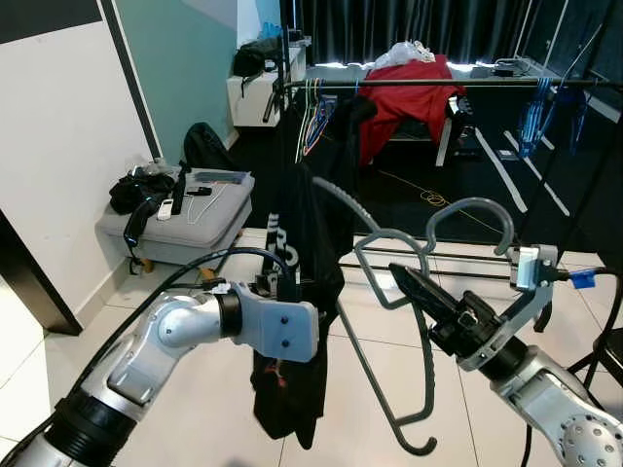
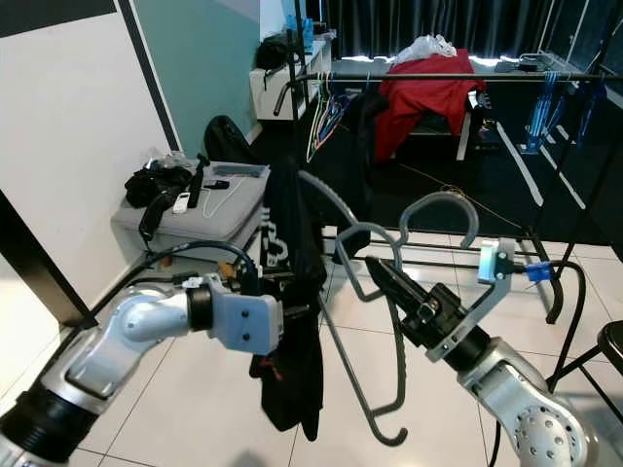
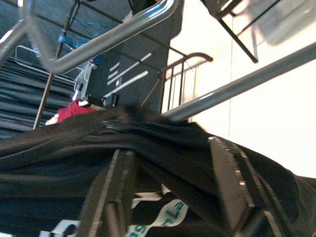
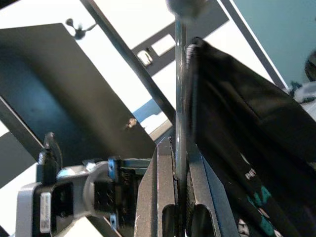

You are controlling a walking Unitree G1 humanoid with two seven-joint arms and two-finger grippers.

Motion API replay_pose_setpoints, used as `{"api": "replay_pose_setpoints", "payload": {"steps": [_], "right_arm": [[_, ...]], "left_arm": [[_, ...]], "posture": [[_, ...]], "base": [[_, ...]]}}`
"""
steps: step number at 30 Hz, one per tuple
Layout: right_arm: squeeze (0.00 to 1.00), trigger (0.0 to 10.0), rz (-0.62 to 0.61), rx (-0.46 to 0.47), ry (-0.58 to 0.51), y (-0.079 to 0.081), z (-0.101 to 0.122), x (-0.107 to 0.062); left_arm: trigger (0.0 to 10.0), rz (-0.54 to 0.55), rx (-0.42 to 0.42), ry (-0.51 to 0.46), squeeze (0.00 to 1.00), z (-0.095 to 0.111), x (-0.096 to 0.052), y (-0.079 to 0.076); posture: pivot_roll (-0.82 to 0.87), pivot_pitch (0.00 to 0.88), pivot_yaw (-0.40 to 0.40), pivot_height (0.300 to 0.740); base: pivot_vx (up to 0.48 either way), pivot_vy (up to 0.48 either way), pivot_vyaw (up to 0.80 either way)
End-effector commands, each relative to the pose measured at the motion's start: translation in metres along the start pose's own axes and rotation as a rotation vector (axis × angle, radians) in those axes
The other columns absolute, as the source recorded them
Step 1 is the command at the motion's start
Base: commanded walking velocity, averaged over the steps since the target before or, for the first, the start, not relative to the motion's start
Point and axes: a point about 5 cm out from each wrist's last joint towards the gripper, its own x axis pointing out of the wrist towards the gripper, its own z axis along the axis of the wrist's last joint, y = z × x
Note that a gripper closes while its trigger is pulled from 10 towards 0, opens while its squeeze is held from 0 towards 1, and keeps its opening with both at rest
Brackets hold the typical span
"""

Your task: Hang hanger

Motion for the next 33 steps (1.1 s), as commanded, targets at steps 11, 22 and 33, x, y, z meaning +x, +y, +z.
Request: {"api": "replay_pose_setpoints", "payload": {"steps": [11,22,33], "right_arm": [[0.0,10.0,0.288,-0.139,-0.082,0.036,0.021,0.001],[0.0,10.0,0.327,-0.145,-0.09,0.038,0.025,-0.004],[0.0,10.0,0.323,-0.229,-0.114,0.033,0.045,-0.018]], "left_arm": [[10.0,0.031,0.01,0.0,0.84,-0.001,0.004,-0.001],[10.0,0.035,0.013,0.064,0.0,-0.014,-0.008,0.004],[10.0,-0.016,-0.105,0.142,0.0,-0.025,-0.046,0.009]], "posture": [[-0.11,0.0,0.014,0.74],[-0.1,0.0,0.013,0.74],[-0.1,0.0,0.013,0.74]], "base": [[0.0,0.0,0.0],[0.0,0.0,0.0],[0.0,0.0,0.0]]}}
